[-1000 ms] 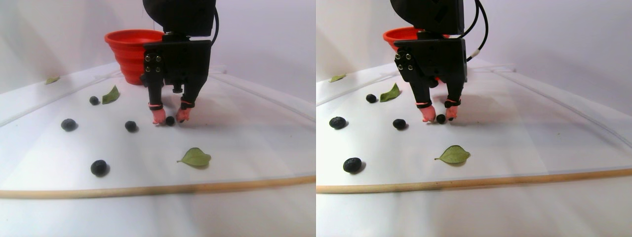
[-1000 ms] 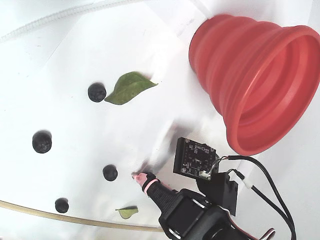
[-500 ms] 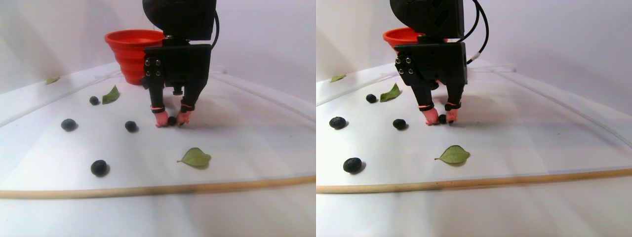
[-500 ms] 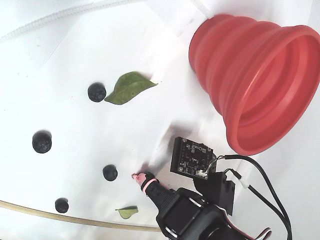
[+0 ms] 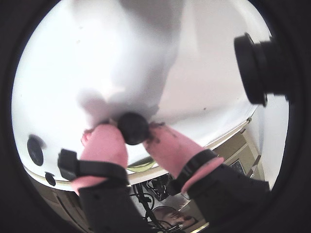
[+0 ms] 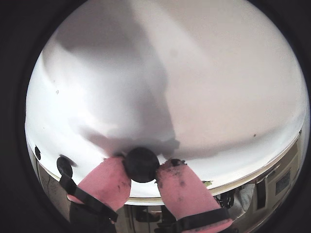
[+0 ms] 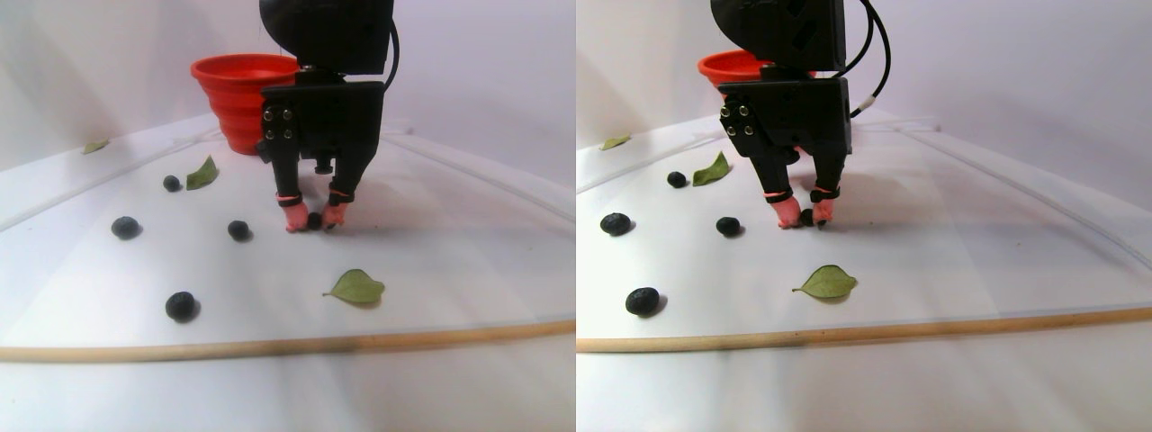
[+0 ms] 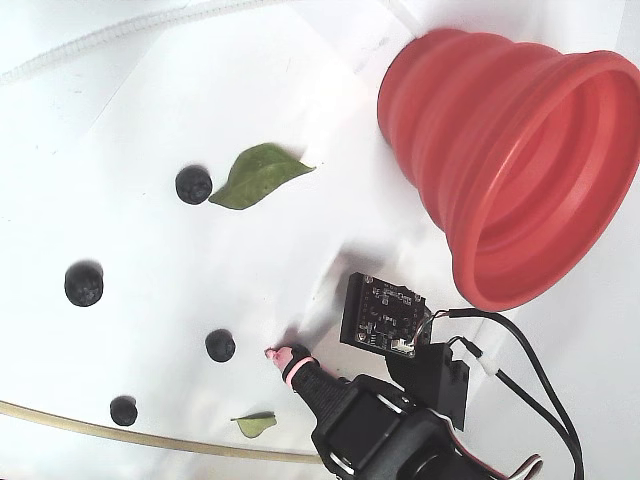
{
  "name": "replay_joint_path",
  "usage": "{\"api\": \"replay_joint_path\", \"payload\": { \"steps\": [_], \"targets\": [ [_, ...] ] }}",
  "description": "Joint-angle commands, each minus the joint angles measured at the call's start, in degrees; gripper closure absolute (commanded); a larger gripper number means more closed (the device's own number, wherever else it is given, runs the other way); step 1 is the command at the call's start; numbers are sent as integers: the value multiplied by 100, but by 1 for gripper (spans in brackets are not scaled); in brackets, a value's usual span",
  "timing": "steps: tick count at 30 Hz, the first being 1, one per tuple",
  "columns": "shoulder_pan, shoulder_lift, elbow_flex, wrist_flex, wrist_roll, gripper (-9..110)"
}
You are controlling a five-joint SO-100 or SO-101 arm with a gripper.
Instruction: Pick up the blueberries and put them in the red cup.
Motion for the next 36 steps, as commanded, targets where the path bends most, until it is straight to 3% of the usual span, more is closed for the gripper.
{"api": "replay_joint_path", "payload": {
  "steps": [1, 36],
  "targets": [
    [0, 492, 79, 211, 44, 92],
    [-237, 3164, 272, 2646, 193, 92]
  ]
}}
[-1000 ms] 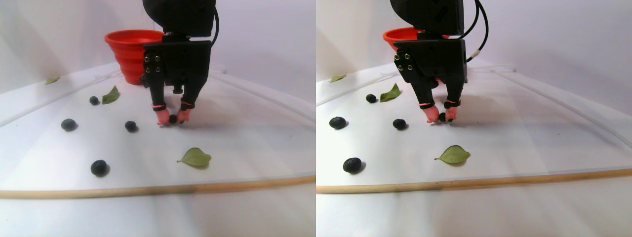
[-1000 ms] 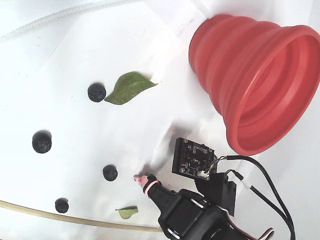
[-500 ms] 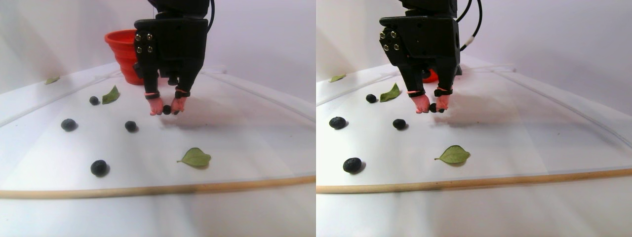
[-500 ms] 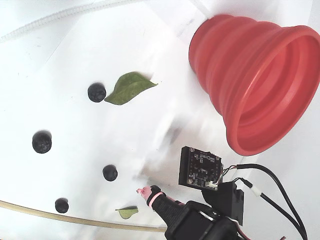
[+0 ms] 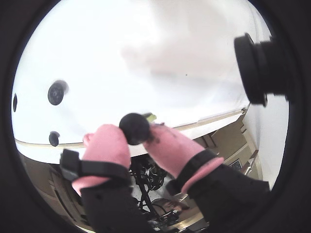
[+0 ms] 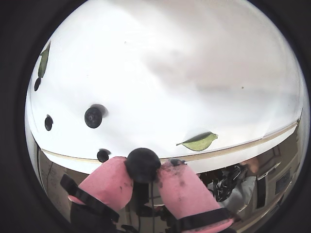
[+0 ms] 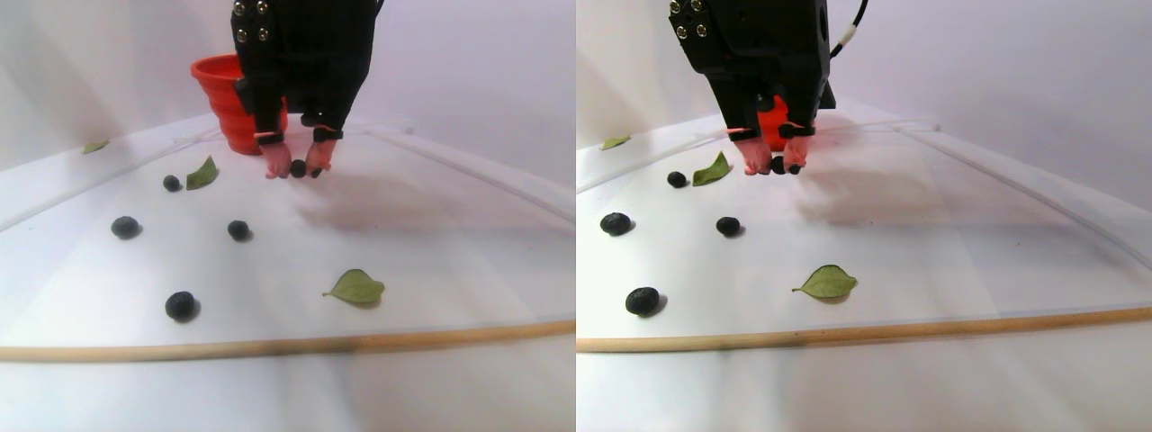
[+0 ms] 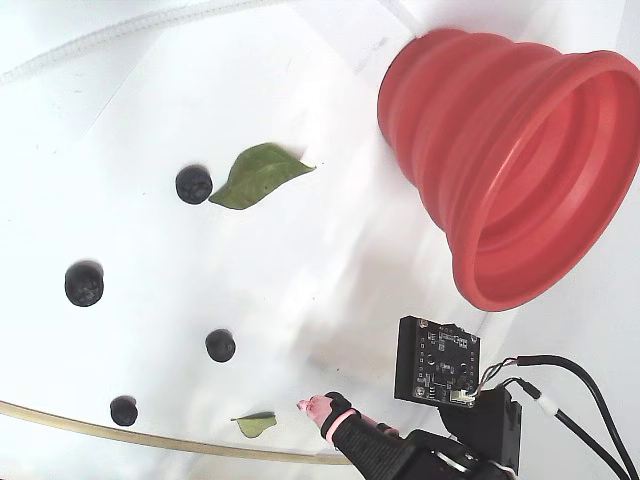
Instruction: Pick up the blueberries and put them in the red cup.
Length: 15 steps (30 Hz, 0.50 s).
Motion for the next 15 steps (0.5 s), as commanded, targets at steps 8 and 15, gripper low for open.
{"api": "replay_joint_path", "payload": {
  "steps": [8, 15],
  "targets": [
    [0, 1090, 9, 642, 0, 92],
    [-97, 1600, -62, 1187, 9, 92]
  ]
}}
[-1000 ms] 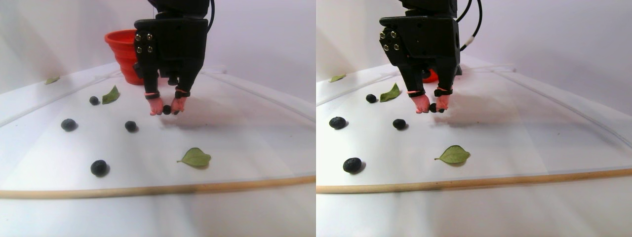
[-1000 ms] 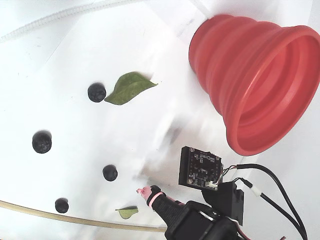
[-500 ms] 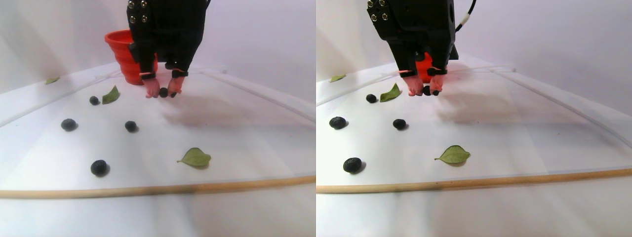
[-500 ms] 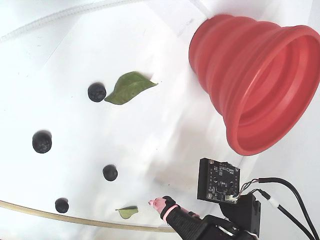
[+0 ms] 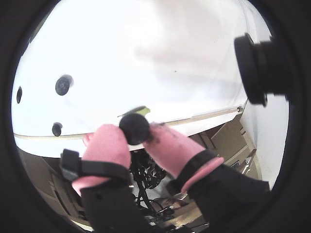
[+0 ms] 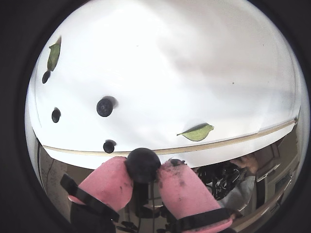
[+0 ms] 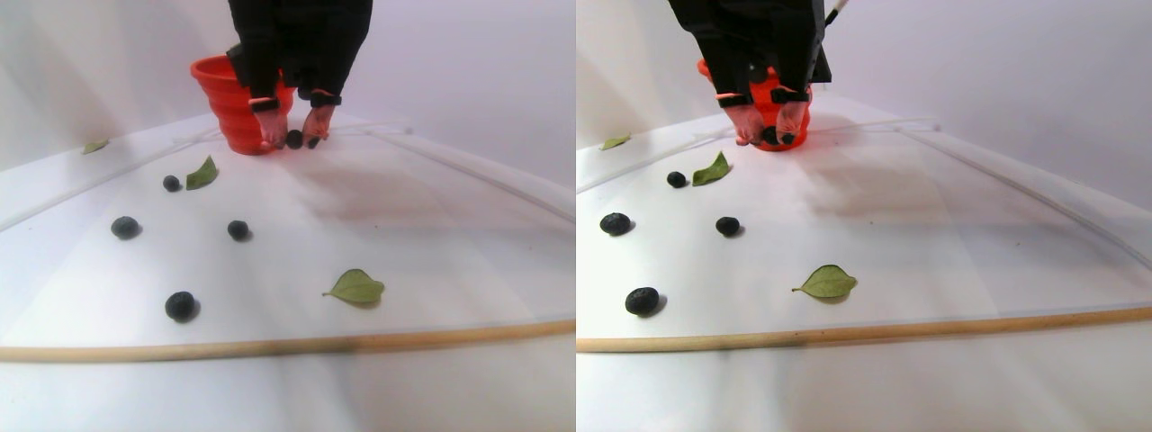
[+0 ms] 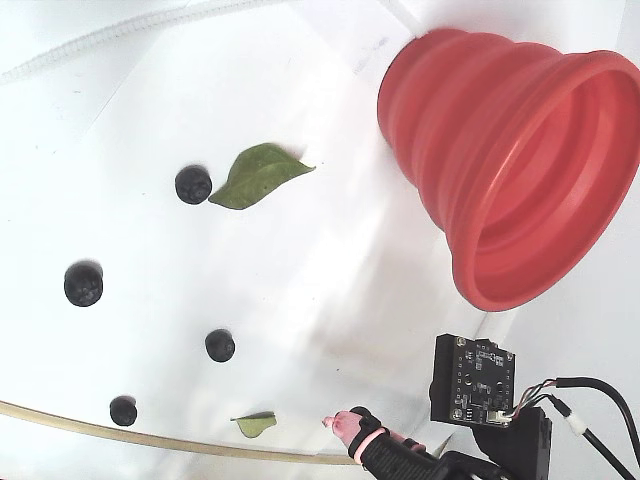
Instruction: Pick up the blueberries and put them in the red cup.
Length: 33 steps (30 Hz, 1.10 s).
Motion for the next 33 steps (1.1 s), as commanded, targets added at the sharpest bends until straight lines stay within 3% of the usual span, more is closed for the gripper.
{"api": "replay_joint_path", "payload": {
  "steps": [1, 17, 33],
  "targets": [
    [-44, 545, -88, 281, 9, 92],
    [-246, 1151, -492, 1046, -9, 92],
    [-580, 1327, -976, 747, -422, 92]
  ]
}}
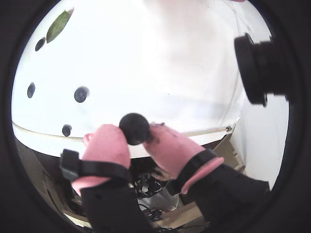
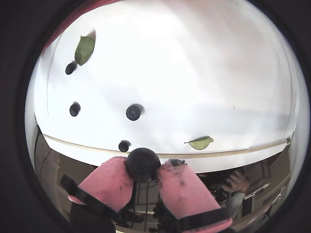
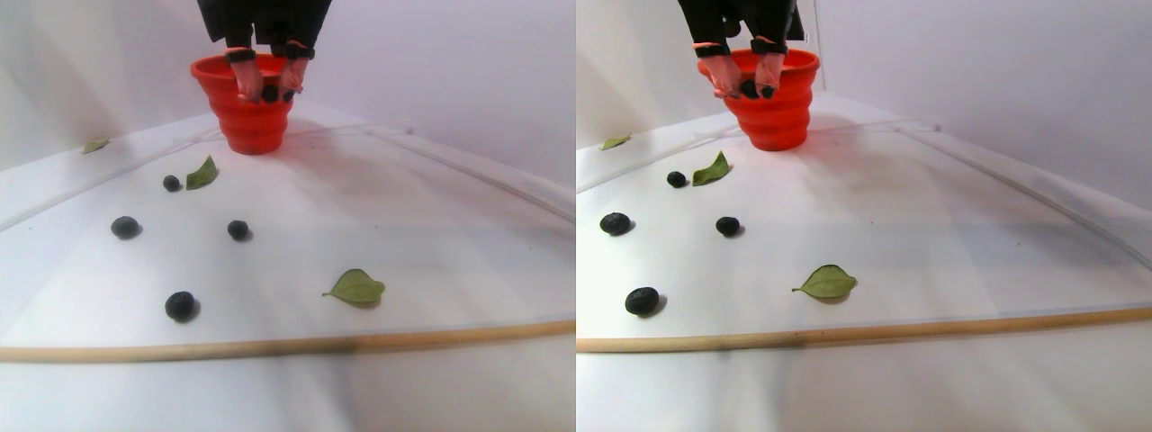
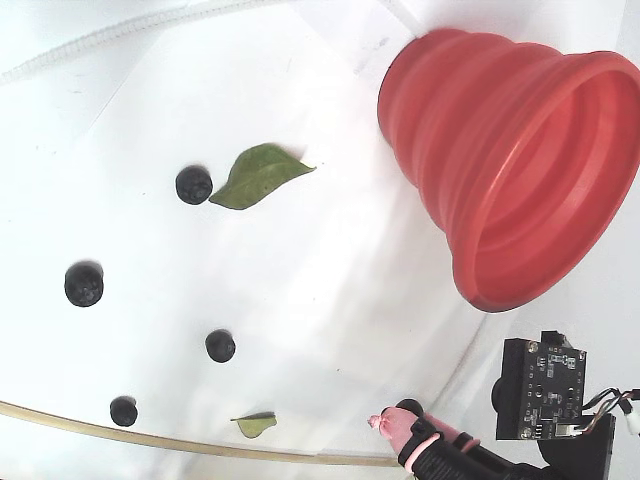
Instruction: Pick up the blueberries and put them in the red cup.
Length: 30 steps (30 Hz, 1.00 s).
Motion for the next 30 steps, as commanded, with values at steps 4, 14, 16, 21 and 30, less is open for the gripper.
{"api": "replay_joint_path", "payload": {
  "steps": [4, 14, 16, 21, 30],
  "targets": [
    [-123, 448, -677, -123, -114, 92],
    [-343, 439, -1107, -123, -158, 92],
    [-387, 439, -1169, -123, -158, 92],
    [-448, 387, -1283, -229, -149, 92],
    [-598, 97, -1380, -835, -272, 91]
  ]
}}
